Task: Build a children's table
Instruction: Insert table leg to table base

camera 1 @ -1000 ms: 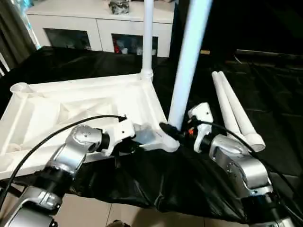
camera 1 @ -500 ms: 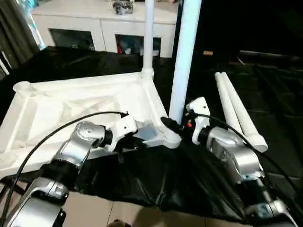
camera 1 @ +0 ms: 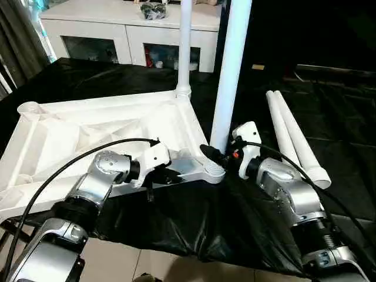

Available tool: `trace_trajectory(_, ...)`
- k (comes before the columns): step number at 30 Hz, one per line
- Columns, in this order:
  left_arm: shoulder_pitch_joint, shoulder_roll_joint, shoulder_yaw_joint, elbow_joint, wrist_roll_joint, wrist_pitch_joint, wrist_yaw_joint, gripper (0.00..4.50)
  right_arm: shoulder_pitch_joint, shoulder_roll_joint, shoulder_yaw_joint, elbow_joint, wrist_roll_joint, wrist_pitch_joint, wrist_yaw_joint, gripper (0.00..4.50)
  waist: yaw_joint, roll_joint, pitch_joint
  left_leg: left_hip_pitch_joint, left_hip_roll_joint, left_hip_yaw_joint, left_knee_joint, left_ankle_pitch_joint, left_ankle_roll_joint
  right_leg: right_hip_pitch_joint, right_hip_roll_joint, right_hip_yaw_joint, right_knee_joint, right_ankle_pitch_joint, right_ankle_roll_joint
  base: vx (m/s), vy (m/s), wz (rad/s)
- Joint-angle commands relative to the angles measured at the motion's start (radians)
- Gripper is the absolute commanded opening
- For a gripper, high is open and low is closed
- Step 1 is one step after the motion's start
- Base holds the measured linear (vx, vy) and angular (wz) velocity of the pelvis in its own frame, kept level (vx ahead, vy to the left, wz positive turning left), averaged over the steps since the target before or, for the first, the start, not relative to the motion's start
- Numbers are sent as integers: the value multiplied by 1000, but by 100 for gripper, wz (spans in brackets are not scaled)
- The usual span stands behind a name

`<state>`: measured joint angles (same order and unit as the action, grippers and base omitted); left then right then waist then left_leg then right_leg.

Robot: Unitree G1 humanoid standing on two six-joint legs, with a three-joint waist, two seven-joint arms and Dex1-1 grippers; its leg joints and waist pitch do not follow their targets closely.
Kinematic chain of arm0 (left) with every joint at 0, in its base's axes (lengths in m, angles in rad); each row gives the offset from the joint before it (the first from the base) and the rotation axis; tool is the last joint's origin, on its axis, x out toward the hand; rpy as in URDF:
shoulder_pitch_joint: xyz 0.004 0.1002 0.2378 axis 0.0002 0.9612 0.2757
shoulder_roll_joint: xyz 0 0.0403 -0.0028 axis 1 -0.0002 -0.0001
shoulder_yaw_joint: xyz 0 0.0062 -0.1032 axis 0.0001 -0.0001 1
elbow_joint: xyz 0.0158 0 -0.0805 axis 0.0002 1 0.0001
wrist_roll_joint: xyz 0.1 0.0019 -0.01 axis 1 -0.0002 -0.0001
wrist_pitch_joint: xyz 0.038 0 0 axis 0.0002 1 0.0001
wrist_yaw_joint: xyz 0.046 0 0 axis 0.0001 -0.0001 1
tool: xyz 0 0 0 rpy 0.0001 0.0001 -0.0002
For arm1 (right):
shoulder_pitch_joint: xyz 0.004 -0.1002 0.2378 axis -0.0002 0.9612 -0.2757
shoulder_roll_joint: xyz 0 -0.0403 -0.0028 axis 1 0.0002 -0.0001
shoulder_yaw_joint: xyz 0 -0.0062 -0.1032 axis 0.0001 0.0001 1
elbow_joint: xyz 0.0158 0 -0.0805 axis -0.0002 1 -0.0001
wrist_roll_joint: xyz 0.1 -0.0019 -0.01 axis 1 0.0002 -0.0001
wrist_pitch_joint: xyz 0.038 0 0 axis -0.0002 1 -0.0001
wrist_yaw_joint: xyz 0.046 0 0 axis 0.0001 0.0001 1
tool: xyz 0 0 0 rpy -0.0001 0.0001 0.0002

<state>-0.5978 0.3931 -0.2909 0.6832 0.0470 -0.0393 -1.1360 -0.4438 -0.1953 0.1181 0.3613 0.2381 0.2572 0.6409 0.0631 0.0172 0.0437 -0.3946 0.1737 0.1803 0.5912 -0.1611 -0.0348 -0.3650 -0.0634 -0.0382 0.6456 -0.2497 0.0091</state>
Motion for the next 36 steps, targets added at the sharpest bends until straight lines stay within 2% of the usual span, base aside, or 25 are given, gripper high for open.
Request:
trace_trajectory(1,2,-7,-8,25,7,-15,24,0,29,11,-24,50,6,0,-10,189,-3,-13,-40,35,64,-29,-83,-370,-42,-3,-97,53,-117,-371,-177,0,0,0)
trace_trajectory(4,1,-11,-1,19,1,-5,31,0,51,27,-73,70,45,-27,-20,189,-3,-14,-39,38,65,-32,-84,-392,-46,-6,-101,55,-123,-414,-168,0,0,0)
trace_trajectory(6,1,-13,3,15,-1,0,36,0,71,36,-96,75,67,-34,-19,189,-2,-6,-38,41,67,-33,-88,-407,-52,-11,-98,54,-122,-397,-173,0,0,0)
trace_trajectory(8,-1,-14,4,19,1,-5,36,0,94,39,-101,78,74,-54,-9,189,-3,-6,-39,41,67,-33,-90,-421,-55,-11,-98,54,-121,-383,-176,0,0,0)
trace_trajectory(11,-3,-17,5,29,5,-13,39,0,119,41,-98,82,72,-84,4,189,0,-9,-42,40,67,-30,-91,-397,-46,-7,-98,54,-121,-340,-182,0,0,0)
trace_trajectory(12,-6,-19,9,36,9,-17,45,0,144,46,-97,82,61,-126,13,189,2,-8,-41,39,67,-28,-91,-391,-42,-7,-98,54,-122,-333,-182,0,0,0)
trace_trajectory(17,-10,-21,12,41,11,-17,53,0,187,59,-106,49,56,-177,-5,189,12,-9,-39,36,66,-28,-94,-376,-30,-2,-102,54,-128,-382,-160,0,0,0)
trace_trajectory(20,-14,-19,11,44,15,-21,49,0,177,39,-78,46,24,-175,-7,189,12,-7,-39,39,67,-28,-98,-376,-34,-3,-100,52,-132,-398,-154,0,0,0)
trace_trajectory(23,-18,-18,10,47,16,-24,44,0,165,24,-52,45,-3,-166,-6,189,10,-9,-38,41,67,-28,-99,-392,-43,-4,-100,52,-133,-406,-153,0,0,0)
trace_trajectory(27,-23,-15,2,51,24,-37,29,0,111,11,-11,72,-42,-135,5,189,7,-11,-36,43,66,-27,-100,-414,-45,-8,-102,50,-135,-436,-147,0,0,0)
trace_trajectory(29,-24,-12,-3,53,29,-44,20,0,68,-2,27,102,-67,-115,49,189,0,-11,-36,39,66,-29,-102,-421,-50,-5,-103,48,-134,-452,-144,0,0,0)
trace_trajectory(30,-24,-11,-4,53,30,-45,16,0,56,-7,40,110,-76,-107,66,189,-2,-9,-35,44,67,-28,-100,-436,-53,-11,-103,49,-137,-465,-143,0,0,0)
trace_trajectory(31,-25,-9,-8,53,33,-47,9,0,39,-15,63,124,-89,-92,95,189,-4,-13,-33,50,67,-29,-97,-461,-57,-17,-105,50,-141,-490,-142,0,0,0)
trace_trajectory(32,-25,-9,-8,53,33,-47,9,0,39,-15,63,124,-89,-92,95,189,-6,-13,-32,50,67,-30,-98,-469,-59,-17,-106,50,-142,-502,-141,0,0,0)
trace_trajectory(33,-28,-3,-14,53,37,-50,1,0,22,-23,83,136,-98,-78,123,189,-10,-17,-34,48,68,-32,-99,-470,-60,-15,-106,49,-141,-499,-140,0,0,0)
trace_trajectory(34,-28,-1,-16,53,38,-50,-5,0,17,-28,92,138,-100,-70,138,189,-10,-15,-34,46,69,-32,-101,-467,-61,-14,-105,49,-140,-490,-141,0,0,0)
trace_trajectory(36,-32,5,-20,55,40,-55,-17,0,5,-45,113,140,-107,-59,174,189,-11,-21,-35,49,70,-29,-102,-466,-63,-16,-102,50,-138,-449,-150,0,0,0)
